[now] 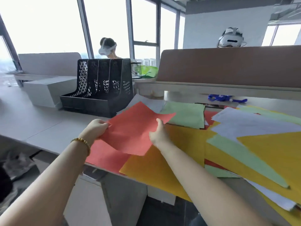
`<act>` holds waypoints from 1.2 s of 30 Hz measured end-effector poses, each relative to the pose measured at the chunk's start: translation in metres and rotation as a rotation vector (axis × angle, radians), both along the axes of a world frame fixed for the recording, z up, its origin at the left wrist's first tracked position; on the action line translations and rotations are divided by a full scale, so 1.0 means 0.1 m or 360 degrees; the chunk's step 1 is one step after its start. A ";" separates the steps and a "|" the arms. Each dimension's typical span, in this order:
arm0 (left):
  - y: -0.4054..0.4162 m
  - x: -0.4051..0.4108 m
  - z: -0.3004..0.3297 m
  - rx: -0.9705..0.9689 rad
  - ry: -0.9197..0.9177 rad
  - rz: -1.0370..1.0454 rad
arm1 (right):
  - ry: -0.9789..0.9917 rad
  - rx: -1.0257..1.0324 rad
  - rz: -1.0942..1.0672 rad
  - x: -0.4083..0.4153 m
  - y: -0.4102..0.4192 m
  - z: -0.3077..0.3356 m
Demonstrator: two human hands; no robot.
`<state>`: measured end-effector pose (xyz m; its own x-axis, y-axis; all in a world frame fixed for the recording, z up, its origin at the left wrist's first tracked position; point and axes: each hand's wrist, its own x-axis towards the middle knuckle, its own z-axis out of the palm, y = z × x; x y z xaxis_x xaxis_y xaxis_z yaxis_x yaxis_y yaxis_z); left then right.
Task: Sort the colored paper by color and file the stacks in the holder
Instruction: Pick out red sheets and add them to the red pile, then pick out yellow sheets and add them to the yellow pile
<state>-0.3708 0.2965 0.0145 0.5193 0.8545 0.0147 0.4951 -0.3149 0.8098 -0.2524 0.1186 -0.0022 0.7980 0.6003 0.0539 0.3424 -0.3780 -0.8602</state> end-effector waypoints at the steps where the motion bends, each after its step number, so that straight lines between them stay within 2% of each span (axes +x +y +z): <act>1: 0.05 -0.07 -0.04 0.0113 0.0098 0.0028 | -0.0022 -0.0056 0.0050 -0.06 0.07 -0.03; 5: 0.22 -0.30 -0.18 0.0371 0.0335 0.0151 | -0.0173 -0.0341 0.0132 -0.22 0.26 -0.09; 8: 0.33 -0.39 -0.21 0.0471 0.0518 0.0126 | -0.0334 -0.0515 0.0147 -0.29 0.33 -0.09; 14: 0.28 -0.43 -0.20 0.0772 0.1190 0.0032 | -0.0671 -0.0775 0.0103 -0.27 0.27 -0.20; 16: 0.19 -0.37 -0.17 0.0915 0.1259 0.0007 | -0.0698 -0.0876 0.0131 -0.22 0.22 -0.21; 19: -0.01 -0.16 -0.11 0.1075 0.1181 -0.0133 | -0.0585 -0.1005 0.0302 -0.08 0.12 -0.18; 22: -0.29 0.17 -0.05 0.1084 0.1090 -0.0316 | -0.0581 -0.0921 0.0281 0.06 -0.05 -0.14; 28: -1.03 1.00 -0.06 0.0931 0.0686 -0.0648 | -0.0721 -0.0833 -0.0074 0.49 -0.80 -0.09; 36: -2.24 1.88 -0.21 0.0840 0.0341 -0.1066 | -0.0458 -0.0735 -0.0710 1.10 -2.14 -0.12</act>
<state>-0.1830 0.0726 -0.0070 0.9460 0.2780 0.1667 0.1965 -0.9009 0.3870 -0.1423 -0.0951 -0.0139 0.9656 0.2313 0.1186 0.2598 -0.8400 -0.4764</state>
